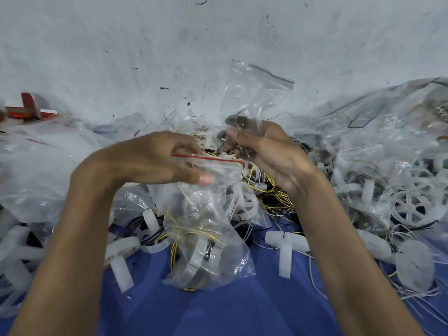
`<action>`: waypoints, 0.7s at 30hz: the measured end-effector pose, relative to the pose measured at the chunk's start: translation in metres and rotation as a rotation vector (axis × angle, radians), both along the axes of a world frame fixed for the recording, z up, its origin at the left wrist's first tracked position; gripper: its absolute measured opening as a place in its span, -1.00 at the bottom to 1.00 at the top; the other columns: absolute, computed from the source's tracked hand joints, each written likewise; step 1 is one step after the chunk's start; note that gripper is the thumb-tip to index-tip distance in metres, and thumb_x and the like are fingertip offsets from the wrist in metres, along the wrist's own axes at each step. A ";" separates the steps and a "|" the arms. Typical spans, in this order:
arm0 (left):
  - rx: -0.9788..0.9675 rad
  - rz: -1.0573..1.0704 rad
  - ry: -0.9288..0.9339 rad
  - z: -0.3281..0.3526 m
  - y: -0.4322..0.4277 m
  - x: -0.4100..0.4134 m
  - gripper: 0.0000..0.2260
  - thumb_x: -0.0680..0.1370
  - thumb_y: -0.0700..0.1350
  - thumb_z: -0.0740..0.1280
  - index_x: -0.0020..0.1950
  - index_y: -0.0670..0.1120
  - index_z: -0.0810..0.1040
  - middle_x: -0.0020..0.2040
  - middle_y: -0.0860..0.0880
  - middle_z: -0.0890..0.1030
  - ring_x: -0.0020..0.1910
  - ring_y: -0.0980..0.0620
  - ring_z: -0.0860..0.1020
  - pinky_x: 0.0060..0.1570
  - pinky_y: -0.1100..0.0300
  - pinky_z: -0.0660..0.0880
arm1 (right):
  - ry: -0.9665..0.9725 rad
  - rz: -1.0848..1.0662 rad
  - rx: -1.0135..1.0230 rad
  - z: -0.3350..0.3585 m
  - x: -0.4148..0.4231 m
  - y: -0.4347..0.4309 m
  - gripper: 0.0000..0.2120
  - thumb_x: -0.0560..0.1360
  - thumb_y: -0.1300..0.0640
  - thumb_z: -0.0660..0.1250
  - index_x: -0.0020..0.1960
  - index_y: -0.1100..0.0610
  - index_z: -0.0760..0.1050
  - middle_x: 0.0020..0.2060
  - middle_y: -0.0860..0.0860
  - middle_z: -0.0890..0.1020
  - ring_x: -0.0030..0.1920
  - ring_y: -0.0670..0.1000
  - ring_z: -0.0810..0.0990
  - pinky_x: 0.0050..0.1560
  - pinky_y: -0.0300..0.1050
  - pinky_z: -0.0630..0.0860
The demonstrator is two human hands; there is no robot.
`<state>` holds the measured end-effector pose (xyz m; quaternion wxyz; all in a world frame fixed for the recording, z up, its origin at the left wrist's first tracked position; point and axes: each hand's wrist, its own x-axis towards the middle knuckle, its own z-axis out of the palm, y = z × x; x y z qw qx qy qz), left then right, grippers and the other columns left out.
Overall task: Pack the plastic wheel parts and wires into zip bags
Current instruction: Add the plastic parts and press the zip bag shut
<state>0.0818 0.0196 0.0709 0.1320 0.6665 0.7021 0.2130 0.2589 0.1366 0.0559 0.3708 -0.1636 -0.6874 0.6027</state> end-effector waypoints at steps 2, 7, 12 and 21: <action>-0.069 -0.026 0.086 -0.001 -0.002 -0.003 -0.71 0.28 0.33 0.39 -0.08 0.26 0.56 -0.08 0.32 0.60 -0.05 0.39 0.52 -0.05 0.34 0.36 | 0.034 0.050 -0.019 0.001 -0.002 -0.003 -0.71 0.45 0.29 0.37 0.15 0.12 0.48 -0.15 0.00 0.71 -0.10 -0.05 0.66 -0.02 -0.25 0.57; -0.091 -0.041 0.145 -0.001 -0.003 0.000 -0.85 0.48 0.08 0.38 -0.28 0.11 0.52 -0.27 0.07 0.54 -0.15 0.07 0.54 -0.03 0.10 0.42 | 0.185 0.108 -0.056 0.005 -0.008 -0.015 -0.77 0.44 0.42 0.32 -0.01 0.14 0.47 -0.14 0.04 0.70 -0.05 0.08 0.68 0.06 -0.09 0.59; -0.001 -0.083 0.137 0.005 -0.004 0.022 -0.90 0.38 0.16 0.42 -0.19 0.18 0.61 -0.18 0.22 0.62 -0.16 0.32 0.52 0.04 0.21 0.38 | -0.097 -0.052 0.366 0.003 -0.018 -0.034 -0.85 0.59 0.12 0.19 0.12 -0.05 0.44 0.17 0.01 0.59 0.16 -0.02 0.57 0.22 -0.05 0.48; 0.003 -0.168 0.068 0.008 -0.007 0.022 -0.96 0.39 0.09 0.44 -0.22 0.17 0.63 -0.21 0.14 0.64 -0.17 0.14 0.58 -0.03 0.12 0.47 | -0.546 -0.206 0.931 0.000 -0.009 -0.023 -0.65 0.61 0.18 0.13 -0.26 0.22 0.55 -0.40 -0.08 0.59 -0.35 -0.35 0.52 -0.33 -0.53 0.26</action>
